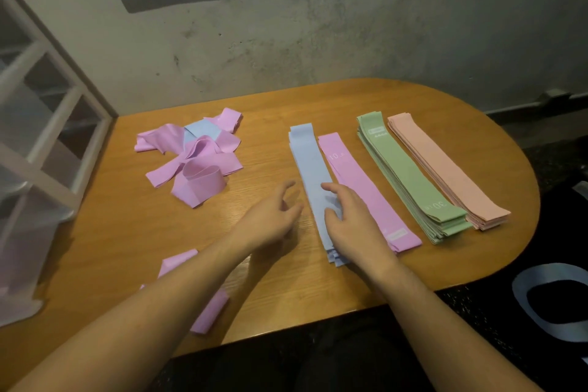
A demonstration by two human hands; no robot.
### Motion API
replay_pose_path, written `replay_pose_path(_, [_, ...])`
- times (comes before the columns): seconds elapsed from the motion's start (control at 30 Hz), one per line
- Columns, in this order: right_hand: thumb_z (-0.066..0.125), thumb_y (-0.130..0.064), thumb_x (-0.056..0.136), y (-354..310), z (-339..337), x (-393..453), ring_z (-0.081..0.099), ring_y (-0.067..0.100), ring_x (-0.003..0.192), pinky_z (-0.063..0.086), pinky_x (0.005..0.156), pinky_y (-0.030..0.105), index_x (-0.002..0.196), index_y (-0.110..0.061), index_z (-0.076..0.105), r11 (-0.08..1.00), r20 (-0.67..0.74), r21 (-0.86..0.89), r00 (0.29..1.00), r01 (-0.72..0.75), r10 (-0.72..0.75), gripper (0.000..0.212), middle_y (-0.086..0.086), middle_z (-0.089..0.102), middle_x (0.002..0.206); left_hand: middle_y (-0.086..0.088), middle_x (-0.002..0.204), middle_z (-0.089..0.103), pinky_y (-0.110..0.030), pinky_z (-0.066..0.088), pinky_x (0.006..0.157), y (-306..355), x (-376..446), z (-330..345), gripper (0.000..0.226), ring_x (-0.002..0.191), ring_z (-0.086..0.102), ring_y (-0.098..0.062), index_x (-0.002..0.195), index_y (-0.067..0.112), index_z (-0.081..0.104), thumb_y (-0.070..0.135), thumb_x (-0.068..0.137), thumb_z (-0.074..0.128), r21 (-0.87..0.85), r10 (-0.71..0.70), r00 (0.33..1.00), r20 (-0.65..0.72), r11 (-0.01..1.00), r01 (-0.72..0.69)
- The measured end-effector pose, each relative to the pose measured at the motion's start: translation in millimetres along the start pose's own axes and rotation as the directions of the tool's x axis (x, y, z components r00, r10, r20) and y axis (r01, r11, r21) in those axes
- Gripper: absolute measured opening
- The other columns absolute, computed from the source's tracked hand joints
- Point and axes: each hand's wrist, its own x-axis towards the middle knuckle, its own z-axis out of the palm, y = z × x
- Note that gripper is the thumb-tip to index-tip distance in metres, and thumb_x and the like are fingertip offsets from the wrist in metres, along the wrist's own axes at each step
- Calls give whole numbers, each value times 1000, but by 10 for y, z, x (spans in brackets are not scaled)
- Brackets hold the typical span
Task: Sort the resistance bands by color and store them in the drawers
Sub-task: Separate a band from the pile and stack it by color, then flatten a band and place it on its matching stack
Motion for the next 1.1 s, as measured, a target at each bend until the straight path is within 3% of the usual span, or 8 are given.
replay_pose_path(0.2, [53, -19, 100, -236, 293, -46, 49, -10, 111, 39, 96, 11, 123, -33, 62, 988, 61, 25, 987, 151, -152, 28, -27, 54, 117, 6, 75, 63, -27, 43, 64, -643, -273, -388, 10, 67, 59, -11, 107, 31, 59, 27, 98, 58, -100, -16, 968, -251, 995, -10])
replay_pose_path(0.33, [59, -16, 96, -356, 627, -72, 54, -11, 101, 42, 83, 6, 109, -29, 70, 969, 161, 21, 956, 245, -245, 22, -27, 60, 105, 9, 66, 58, -15, 41, 59, -1003, -553, -613, 15, 59, 53, -1, 100, 23, 63, 10, 97, 57, -213, -45, 917, -395, 976, -44])
replay_pose_path(0.43, [62, -22, 96, -457, 866, -109, 53, -5, 101, 41, 83, 7, 109, -25, 71, 932, 304, -39, 893, 361, -334, 16, -21, 63, 103, 3, 69, 59, -19, 45, 63, -1239, -767, -676, 23, 60, 54, 0, 95, 27, 63, 5, 98, 57, -274, -60, 898, -435, 959, -69])
replay_pose_path(0.53, [66, -32, 93, -509, 1074, -153, 51, 0, 97, 41, 80, 11, 105, -25, 72, 888, 405, -107, 835, 448, -373, 15, -15, 66, 100, -1, 77, 64, -23, 45, 63, -1392, -989, -658, 21, 65, 54, -4, 93, 29, 64, 9, 97, 61, -244, -39, 904, -425, 967, -73])
replay_pose_path(0.7, [71, -56, 83, -396, 1311, -182, 51, 3, 95, 35, 82, 11, 98, -30, 71, 844, 439, -191, 813, 500, -383, 30, -15, 62, 95, 18, 86, 58, -16, 43, 67, -1509, -1256, -619, 19, 78, 57, -12, 86, 33, 64, 16, 93, 66, -26, 129, 917, -378, 988, -150])
replay_pose_path(0.83, [65, -69, 79, -380, 1352, -219, 45, 7, 104, 34, 92, 30, 101, -35, 69, 720, 565, -343, 745, 603, -355, 41, -18, 53, 103, 20, 88, 56, -18, 43, 68, -1594, -1325, -606, 4, 80, 57, -12, 88, 32, 65, 29, 90, 63, 45, 197, 915, -351, 980, -194])
replay_pose_path(0.97, [68, -55, 85, -380, 1345, -212, 42, 4, 107, 30, 98, 33, 93, -36, 70, 761, 580, -310, 748, 570, -323, 21, -20, 51, 105, 19, 86, 59, -29, 48, 71, -1637, -1354, -589, 7, 85, 58, -12, 87, 39, 63, 44, 88, 59, 73, 220, 923, -315, 976, -207])
replay_pose_path(1.1, [68, -72, 72, -392, 1339, -210, 45, 7, 106, 32, 97, 32, 105, -39, 63, 771, 574, -342, 769, 538, -282, 46, -20, 53, 106, 20, 94, 61, -33, 51, 79, -1646, -1366, -604, 12, 94, 58, -8, 92, 43, 62, 53, 87, 58, 110, 253, 929, -270, 967, -231])
